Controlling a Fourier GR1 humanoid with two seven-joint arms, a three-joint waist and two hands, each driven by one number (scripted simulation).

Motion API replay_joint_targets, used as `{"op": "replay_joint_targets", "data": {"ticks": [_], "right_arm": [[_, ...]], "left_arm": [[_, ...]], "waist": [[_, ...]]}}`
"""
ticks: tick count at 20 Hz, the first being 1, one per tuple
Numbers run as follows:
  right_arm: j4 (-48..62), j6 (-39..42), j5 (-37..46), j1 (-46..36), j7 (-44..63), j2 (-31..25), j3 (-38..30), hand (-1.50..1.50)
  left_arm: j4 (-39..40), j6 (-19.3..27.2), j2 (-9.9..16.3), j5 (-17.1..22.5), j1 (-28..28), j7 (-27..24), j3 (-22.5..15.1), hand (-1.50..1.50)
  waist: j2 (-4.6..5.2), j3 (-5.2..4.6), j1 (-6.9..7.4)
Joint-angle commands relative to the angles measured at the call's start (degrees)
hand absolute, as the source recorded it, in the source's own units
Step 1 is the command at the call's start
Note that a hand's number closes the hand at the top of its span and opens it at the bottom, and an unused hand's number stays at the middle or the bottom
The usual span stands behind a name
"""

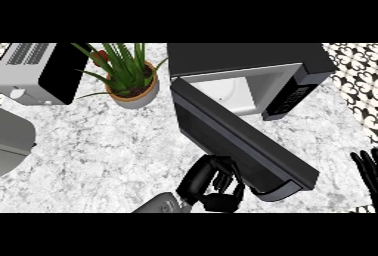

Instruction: Pick up the milk, place it into the microwave and close the microwave

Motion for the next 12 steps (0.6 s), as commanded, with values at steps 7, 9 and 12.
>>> {"op": "replay_joint_targets", "data": {"ticks": [7,9,12], "right_arm": [[-7.85,5.39,-5.79,-0.03,4.51,-5.82,0.26,-1.50],[-9.21,4.63,-5.61,-0.88,5.58,-5.90,1.02,-1.50],[-10.01,4.66,-6.42,-0.76,6.09,-7.50,-0.46,-1.50]], "left_arm": [[-1.06,8.92,-0.34,11.78,-7.47,-3.52,-1.50,1.50],[-1.48,12.09,-0.34,13.69,-8.23,-3.75,-0.77,1.50],[-0.82,16.16,-0.35,17.46,-10.01,-4.05,1.70,1.50]], "waist": [[0.65,-0.09,-3.25],[0.82,-0.14,-3.77],[0.88,-0.05,-4.18]]}}
